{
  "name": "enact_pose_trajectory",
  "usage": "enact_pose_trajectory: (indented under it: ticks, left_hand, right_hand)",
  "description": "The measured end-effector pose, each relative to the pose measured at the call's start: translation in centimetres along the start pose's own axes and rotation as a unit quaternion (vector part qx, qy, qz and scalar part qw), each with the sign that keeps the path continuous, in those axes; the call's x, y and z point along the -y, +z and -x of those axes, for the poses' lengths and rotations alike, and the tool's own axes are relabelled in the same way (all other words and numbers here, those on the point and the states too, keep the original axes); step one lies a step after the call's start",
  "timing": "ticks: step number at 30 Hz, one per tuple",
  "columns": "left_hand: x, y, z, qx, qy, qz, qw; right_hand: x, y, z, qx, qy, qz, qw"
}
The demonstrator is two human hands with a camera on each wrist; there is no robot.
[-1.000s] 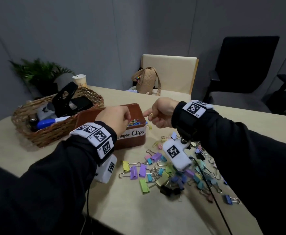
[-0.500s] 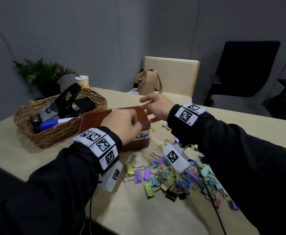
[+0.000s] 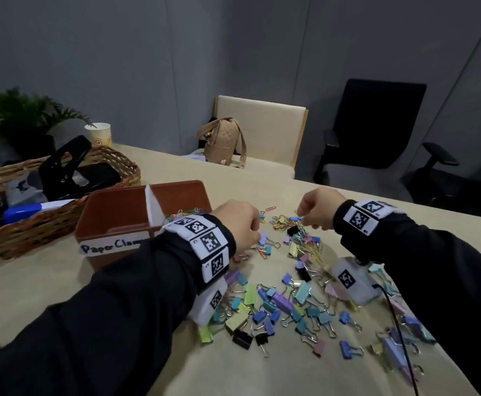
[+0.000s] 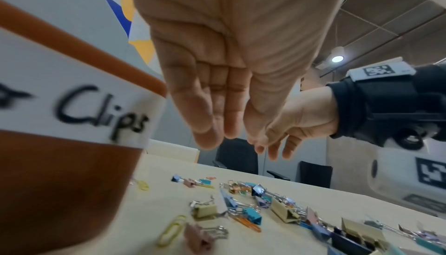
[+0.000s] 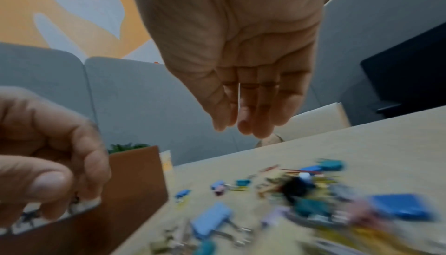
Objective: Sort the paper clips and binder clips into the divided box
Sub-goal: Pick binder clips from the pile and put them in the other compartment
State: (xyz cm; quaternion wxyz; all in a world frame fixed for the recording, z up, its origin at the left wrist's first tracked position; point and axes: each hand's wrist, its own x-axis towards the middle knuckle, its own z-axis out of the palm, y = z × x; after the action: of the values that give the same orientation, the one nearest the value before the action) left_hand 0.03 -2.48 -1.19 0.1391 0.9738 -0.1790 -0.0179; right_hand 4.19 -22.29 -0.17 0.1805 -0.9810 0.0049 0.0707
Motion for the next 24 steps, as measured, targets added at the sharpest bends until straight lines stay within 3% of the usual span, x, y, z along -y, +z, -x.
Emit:
enact_pose_trajectory:
  ticks: [7, 16, 24]
  left_hand:
    - [-1.6, 2.0, -3.3, 0.057, 0.002, -0.016, 0.998]
    - [-4.6, 4.5, -6.6, 0.156, 0.089, -0.12, 0.976]
    - [-4.9, 4.5, -6.8, 0.119, 0.066, -0.11, 0.985]
  right_hand:
    - [-3.9, 1.8, -0.9, 0.077, 0.019, 0.187, 0.979]
    - [-4.8, 2.5, -0.9, 0.112, -0.036, 0.204, 0.972]
    - [-6.2, 2.4, -0.4, 0.062, -0.022, 0.122, 0.99]
